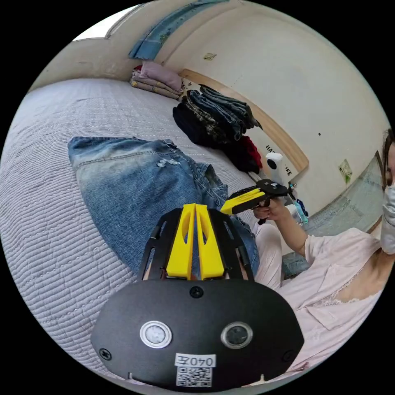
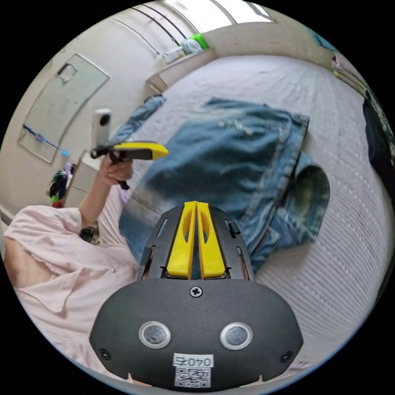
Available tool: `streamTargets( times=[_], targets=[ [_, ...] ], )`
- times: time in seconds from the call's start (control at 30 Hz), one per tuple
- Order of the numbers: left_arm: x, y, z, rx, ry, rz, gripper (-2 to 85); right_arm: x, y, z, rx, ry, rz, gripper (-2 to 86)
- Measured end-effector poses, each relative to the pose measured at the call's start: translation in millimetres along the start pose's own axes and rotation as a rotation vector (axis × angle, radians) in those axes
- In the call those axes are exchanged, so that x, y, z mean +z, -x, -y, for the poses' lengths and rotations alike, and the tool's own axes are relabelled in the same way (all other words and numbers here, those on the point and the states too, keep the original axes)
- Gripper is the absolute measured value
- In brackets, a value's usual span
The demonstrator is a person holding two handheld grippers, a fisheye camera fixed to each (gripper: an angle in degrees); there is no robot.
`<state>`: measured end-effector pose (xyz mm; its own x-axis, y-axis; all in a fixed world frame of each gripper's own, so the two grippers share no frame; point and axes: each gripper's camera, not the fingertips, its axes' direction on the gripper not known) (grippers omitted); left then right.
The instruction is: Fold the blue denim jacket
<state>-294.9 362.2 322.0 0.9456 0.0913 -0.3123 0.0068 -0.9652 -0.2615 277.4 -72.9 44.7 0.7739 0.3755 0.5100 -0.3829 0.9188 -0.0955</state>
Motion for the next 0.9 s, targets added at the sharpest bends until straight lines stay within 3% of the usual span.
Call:
streamTargets(
  times=[0.03,0.07,0.1,0.13,0.27,0.37,0.43,0.5,0.53,0.63,0.77,0.9],
  targets=[
    [16,-5,0,0.008,0.036,0.029,-1.0,21,-7,-17,0.037,0.077,-0.122,-0.9],
    [55,-10,-2,0.010,0.164,0.169,-1.0,34,-19,-36,0.059,0.124,-0.243,-0.9],
    [80,-18,-5,0.057,0.227,0.257,-1.0,34,-25,-45,0.082,0.115,-0.227,-0.9],
    [83,-23,-5,0.068,0.226,0.266,-0.9,27,-35,-59,0.151,0.087,-0.153,-0.9],
    [70,-89,-14,0.143,0.172,0.329,-1.0,-7,-9,-106,0.120,-0.021,-0.268,-0.9],
    [83,-158,-38,0.258,0.166,0.247,-0.9,9,4,-125,0.046,-0.048,-0.173,-1.0],
    [116,-193,-55,0.319,0.254,0.243,-0.9,42,4,-126,0.007,0.010,-0.174,-1.0],
    [174,-215,-85,0.367,0.410,0.384,-0.9,86,-4,-125,-0.011,0.117,-0.203,-1.0],
    [185,-216,-93,0.383,0.420,0.418,-0.9,123,-14,-127,-0.018,0.223,-0.248,-1.0],
    [176,-227,-99,0.309,0.366,0.393,-0.9,142,-20,-131,-0.031,0.240,-0.289,-1.0],
    [125,-269,-127,0.351,0.207,0.550,-0.9,127,-5,-132,-0.127,0.053,-0.384,-1.0],
    [143,-295,-166,0.369,0.250,0.589,-1.0,153,-11,-105,-0.179,-0.083,-0.550,-1.0]
  ],
)
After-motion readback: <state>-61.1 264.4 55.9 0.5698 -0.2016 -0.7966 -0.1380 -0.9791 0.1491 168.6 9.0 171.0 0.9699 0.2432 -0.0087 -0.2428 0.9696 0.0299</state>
